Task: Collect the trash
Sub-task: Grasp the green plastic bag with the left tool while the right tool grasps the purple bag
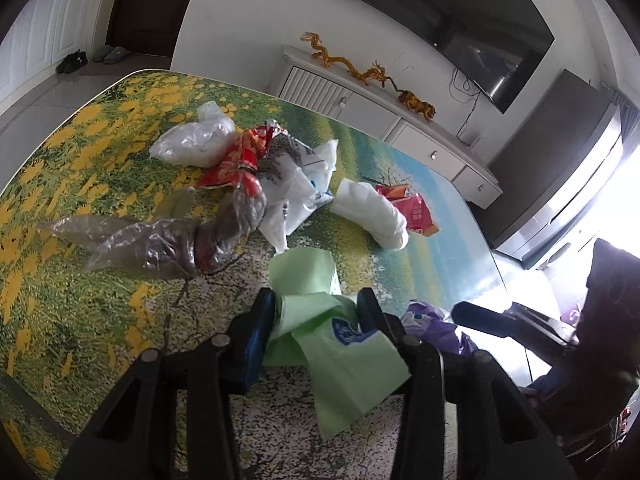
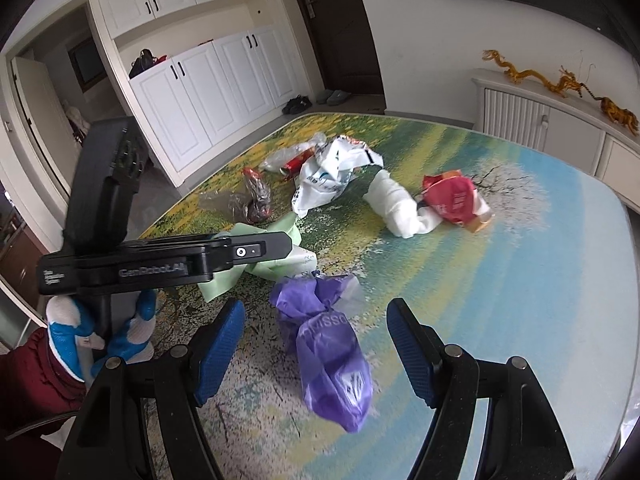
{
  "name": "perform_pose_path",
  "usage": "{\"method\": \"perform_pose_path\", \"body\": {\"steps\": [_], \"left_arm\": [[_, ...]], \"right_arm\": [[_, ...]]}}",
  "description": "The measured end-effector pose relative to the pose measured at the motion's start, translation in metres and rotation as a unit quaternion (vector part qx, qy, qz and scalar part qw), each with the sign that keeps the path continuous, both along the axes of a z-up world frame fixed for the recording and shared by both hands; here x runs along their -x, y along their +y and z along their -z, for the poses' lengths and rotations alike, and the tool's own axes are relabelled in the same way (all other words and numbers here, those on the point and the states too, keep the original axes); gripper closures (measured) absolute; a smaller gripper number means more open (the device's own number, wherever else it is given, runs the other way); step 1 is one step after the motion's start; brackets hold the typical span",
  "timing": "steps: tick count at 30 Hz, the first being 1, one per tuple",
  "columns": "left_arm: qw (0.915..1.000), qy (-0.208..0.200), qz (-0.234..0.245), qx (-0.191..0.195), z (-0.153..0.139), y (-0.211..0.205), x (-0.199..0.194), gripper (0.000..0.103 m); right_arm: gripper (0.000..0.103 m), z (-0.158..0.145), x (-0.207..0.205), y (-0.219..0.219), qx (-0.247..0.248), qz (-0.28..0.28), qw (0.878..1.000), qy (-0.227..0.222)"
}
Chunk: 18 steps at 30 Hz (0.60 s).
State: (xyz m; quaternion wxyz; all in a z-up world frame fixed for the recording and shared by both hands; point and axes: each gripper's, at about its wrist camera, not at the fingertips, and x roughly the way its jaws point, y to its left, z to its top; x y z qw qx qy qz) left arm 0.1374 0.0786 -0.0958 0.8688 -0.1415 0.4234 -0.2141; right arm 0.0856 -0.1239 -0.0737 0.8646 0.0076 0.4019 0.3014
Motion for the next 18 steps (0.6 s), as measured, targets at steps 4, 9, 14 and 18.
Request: {"method": "perform_pose_path", "body": {"steps": [4, 9, 14, 18], "left_arm": [[1.0000, -0.003, 0.001, 0.000, 0.000, 0.000, 0.001, 0.063], [1.0000, -0.001, 0.001, 0.008, 0.000, 0.002, 0.000, 0.063], [1.0000, -0.002, 0.002, 0.005, 0.000, 0.002, 0.001, 0.064], [0.9999, -0.005, 0.001, -0.010, -0.003, -0.001, 0.004, 0.065]], "right_arm": [[0.032, 0.007, -0.008, 0.004, -0.003, -0.004, 1.000, 0.009], [0.049, 0.015, -0.014, 0.004, -0.004, -0.003, 1.000, 0.022], [0.053, 0.014, -0.014, 0.000, -0.017, 0.000, 1.000, 0.022], [0.054, 0.011, -0.008, -0.009, -0.028, 0.012, 0.999, 0.020]]}}
